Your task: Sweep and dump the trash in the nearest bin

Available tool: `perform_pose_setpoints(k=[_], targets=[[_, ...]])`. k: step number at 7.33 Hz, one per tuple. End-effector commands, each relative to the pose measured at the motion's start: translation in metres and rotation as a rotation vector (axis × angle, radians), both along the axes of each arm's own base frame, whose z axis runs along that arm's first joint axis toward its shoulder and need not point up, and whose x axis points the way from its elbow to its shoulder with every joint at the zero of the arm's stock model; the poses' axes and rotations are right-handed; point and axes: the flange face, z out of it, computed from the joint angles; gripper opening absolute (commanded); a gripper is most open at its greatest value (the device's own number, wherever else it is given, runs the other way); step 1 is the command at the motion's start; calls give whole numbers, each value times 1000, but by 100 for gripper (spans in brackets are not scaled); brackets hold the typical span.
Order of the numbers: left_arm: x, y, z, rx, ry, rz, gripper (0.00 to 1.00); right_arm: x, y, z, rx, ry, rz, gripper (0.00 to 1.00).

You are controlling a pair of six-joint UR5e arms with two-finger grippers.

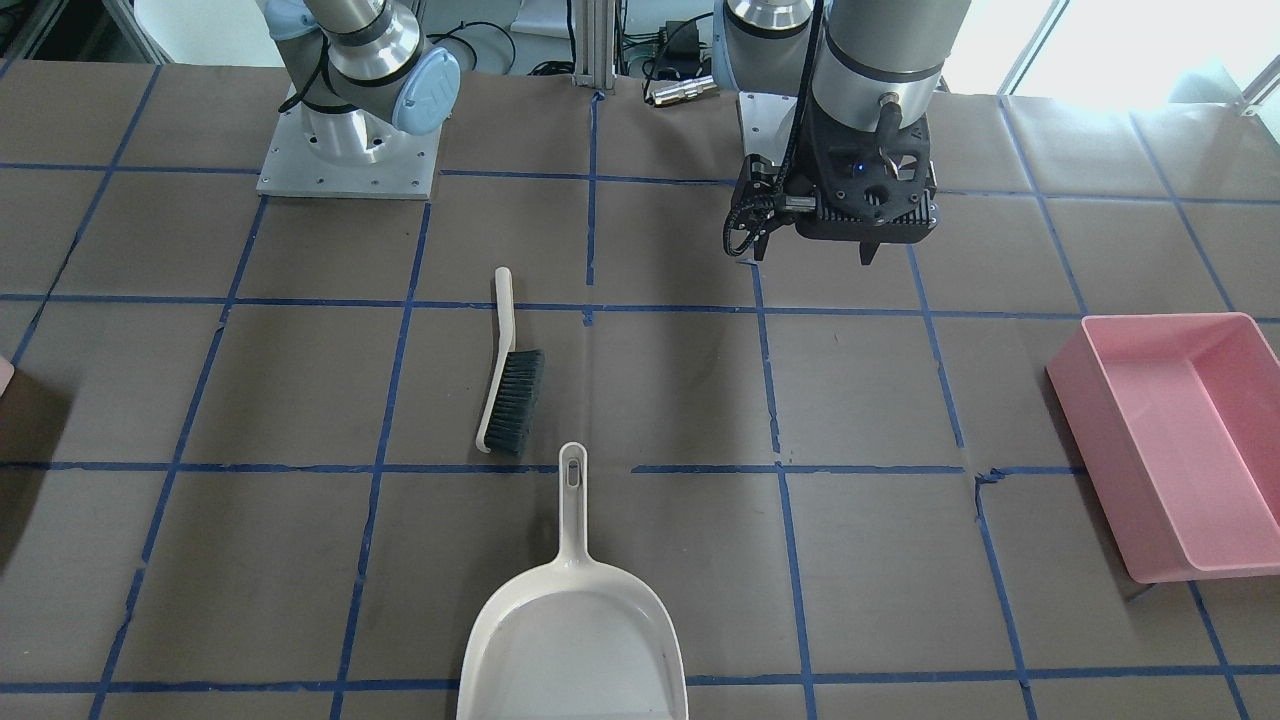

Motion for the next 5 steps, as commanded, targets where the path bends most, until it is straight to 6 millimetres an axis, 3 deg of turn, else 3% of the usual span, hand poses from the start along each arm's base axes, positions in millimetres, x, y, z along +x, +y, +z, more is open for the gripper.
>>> perform_pose_setpoints(k=[1,5], targets=[[0,-1,-1,1,2,1,100,2,0,2,-2,4,3,100],[0,-1,-1,3,2,1,100,4,1,-4,6,-3,5,100]])
